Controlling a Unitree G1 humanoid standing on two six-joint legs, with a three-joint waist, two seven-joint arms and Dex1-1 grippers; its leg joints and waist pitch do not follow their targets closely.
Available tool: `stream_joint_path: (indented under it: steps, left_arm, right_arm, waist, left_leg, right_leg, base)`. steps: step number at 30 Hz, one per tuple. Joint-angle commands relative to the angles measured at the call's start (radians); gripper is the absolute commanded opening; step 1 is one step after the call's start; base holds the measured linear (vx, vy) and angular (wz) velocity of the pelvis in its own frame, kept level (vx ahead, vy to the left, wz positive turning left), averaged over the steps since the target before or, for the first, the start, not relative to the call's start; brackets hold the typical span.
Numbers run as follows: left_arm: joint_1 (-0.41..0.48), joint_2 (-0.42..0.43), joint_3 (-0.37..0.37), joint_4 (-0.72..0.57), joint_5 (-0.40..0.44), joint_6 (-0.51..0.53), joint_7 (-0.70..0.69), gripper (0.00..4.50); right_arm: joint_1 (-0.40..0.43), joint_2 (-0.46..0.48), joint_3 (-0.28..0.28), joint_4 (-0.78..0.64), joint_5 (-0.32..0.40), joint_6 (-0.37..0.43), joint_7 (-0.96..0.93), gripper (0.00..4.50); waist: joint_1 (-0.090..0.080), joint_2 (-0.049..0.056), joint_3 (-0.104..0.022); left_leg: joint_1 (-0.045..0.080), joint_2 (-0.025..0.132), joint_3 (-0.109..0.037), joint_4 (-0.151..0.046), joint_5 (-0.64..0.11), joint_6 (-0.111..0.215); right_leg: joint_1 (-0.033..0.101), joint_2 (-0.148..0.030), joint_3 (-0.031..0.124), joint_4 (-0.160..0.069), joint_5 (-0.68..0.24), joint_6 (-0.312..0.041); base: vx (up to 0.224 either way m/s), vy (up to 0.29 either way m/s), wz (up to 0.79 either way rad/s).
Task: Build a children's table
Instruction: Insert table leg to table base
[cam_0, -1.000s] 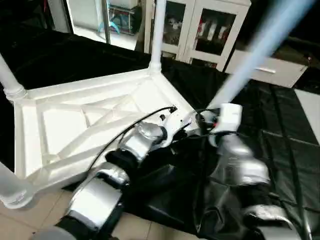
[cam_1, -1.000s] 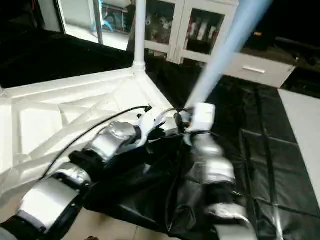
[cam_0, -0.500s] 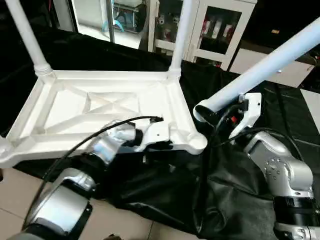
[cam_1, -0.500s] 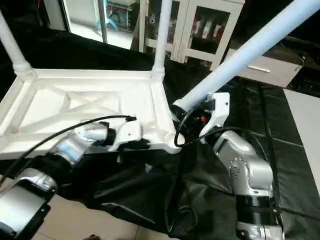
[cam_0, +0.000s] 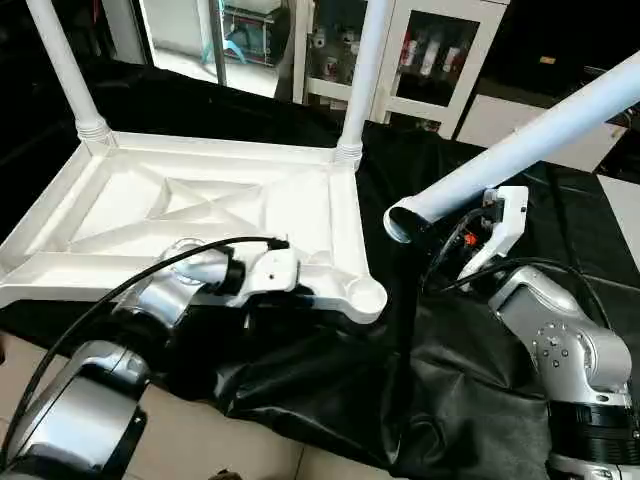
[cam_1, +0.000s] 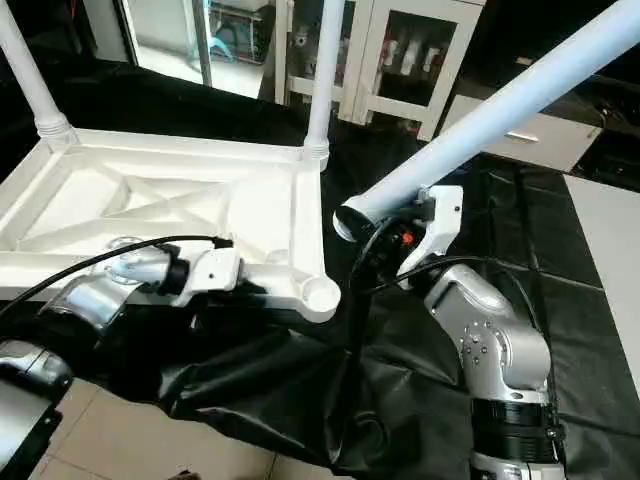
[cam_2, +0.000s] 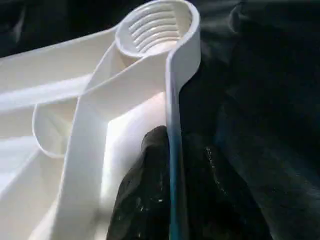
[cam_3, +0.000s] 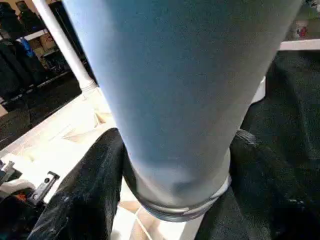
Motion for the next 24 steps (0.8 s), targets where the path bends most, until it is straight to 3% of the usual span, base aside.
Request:
stream_joint_path:
  steps: [1,7,9,11,12,13,14,17,18,21,24]
  left_arm:
    - [0.027,0.009,0.037,-0.061,-0.073,0.063,-0.056,1.02]
    - [0.045,0.026,0.113,-0.210,-0.197,0.168,-0.063,1.51]
    - [0.055,0.019,0.185,-0.337,-0.317,0.327,-0.051,1.64]
    - [0.038,-0.015,0.275,-0.448,-0.502,0.596,0.006,1.87]
    - [0.010,-0.044,0.328,-0.485,-0.594,0.707,0.060,1.94]
    - [-0.010,-0.059,0.349,-0.485,-0.623,0.734,0.093,1.94]
    - [-0.040,-0.081,0.372,-0.477,-0.651,0.761,0.137,2.04]
    - [-0.086,-0.121,0.402,-0.468,-0.680,0.788,0.221,2.33]
    - [-0.115,-0.150,0.415,-0.466,-0.712,0.815,0.262,2.33]
    - [-0.197,-0.210,0.432,-0.476,-0.790,0.949,0.325,2.70]
    - [-0.258,-0.237,0.468,-0.493,-0.860,1.152,0.400,2.91]
  right_arm:
    - [-0.007,0.003,-0.011,-0.032,0.018,0.000,-0.008,2.67]
    - [-0.012,-0.012,-0.008,-0.034,0.023,0.001,0.022,2.67]
    - [-0.026,-0.044,0.006,-0.029,0.041,0.031,0.069,2.67]
    - [-0.031,-0.097,0.036,-0.038,0.068,0.104,0.134,2.67]
    - [-0.032,-0.128,0.052,-0.048,0.092,0.160,0.170,2.67]
    - [-0.034,-0.139,0.054,-0.052,0.107,0.186,0.183,2.67]
    - [-0.041,-0.152,0.055,-0.056,0.131,0.220,0.198,2.67]
    - [-0.060,-0.173,0.055,-0.060,0.174,0.273,0.231,2.67]
    - [-0.076,-0.187,0.059,-0.063,0.200,0.297,0.264,2.67]
    - [-0.129,-0.240,0.091,-0.063,0.261,0.355,0.385,2.67]
    - [-0.174,-0.311,0.137,-0.061,0.289,0.391,0.527,2.67]
  waist:
    - [0.006,0.021,-0.073]
    - [0.013,0.018,-0.071]
    - [0.014,0.016,-0.069]
    - [0.013,0.004,-0.068]
    - [0.020,0.011,-0.065]
    - [0.023,0.003,-0.063]
    - [0.026,0.001,-0.063]
    - [0.032,-0.009,-0.063]
    - [0.032,-0.008,-0.063]
    - [0.035,-0.007,-0.068]
    - [0.037,-0.018,-0.067]
  left_leg:
    - [0.012,0.034,-0.008,-0.066,-0.169,-0.024]
    - [0.011,0.035,-0.005,-0.064,-0.162,-0.007]
    - [0.011,0.036,-0.006,-0.065,-0.178,-0.012]
    - [0.012,0.035,-0.001,-0.061,-0.182,-0.020]
    - [0.013,0.033,-0.001,-0.058,-0.181,-0.013]
    - [0.007,0.029,-0.001,-0.056,-0.182,-0.004]
    - [0.010,0.029,-0.001,-0.055,-0.185,0.000]
    - [0.003,0.030,-0.004,-0.054,-0.176,0.000]
    - [0.003,0.031,-0.004,-0.054,-0.171,-0.003]
    - [0.003,0.031,-0.004,-0.047,-0.150,-0.003]
    - [-0.005,0.028,-0.004,-0.039,-0.113,0.010]
  right_leg:
    - [0.050,-0.058,0.046,-0.047,0.016,-0.243]
    - [0.053,-0.058,0.044,-0.042,0.034,-0.262]
    - [0.055,-0.059,0.044,-0.042,0.002,-0.261]
    - [0.055,-0.054,0.043,-0.035,-0.005,-0.275]
    - [0.051,-0.053,0.044,-0.041,-0.019,-0.284]
    - [0.056,-0.052,0.044,-0.043,-0.047,-0.283]
    - [0.052,-0.053,0.044,-0.049,-0.068,-0.275]
    - [0.057,-0.056,0.044,-0.056,-0.132,-0.227]
    - [0.055,-0.056,0.044,-0.057,-0.136,-0.218]
    - [0.055,-0.054,0.042,-0.050,-0.104,-0.225]
    - [0.061,-0.053,0.040,-0.046,-0.072,-0.229]
  base:
    - [0.000,0.000,0.00]
    - [0.000,0.000,0.00]
    - [0.000,0.000,0.00]
    - [0.000,0.000,0.00]
    - [0.000,0.000,0.00]
    - [0.000,0.000,0.00]
    - [0.000,0.000,0.00]
    - [0.000,0.000,0.00]
    - [0.000,0.000,0.00]
    - [0.000,0.000,0.00]
    - [0.000,0.000,0.00]
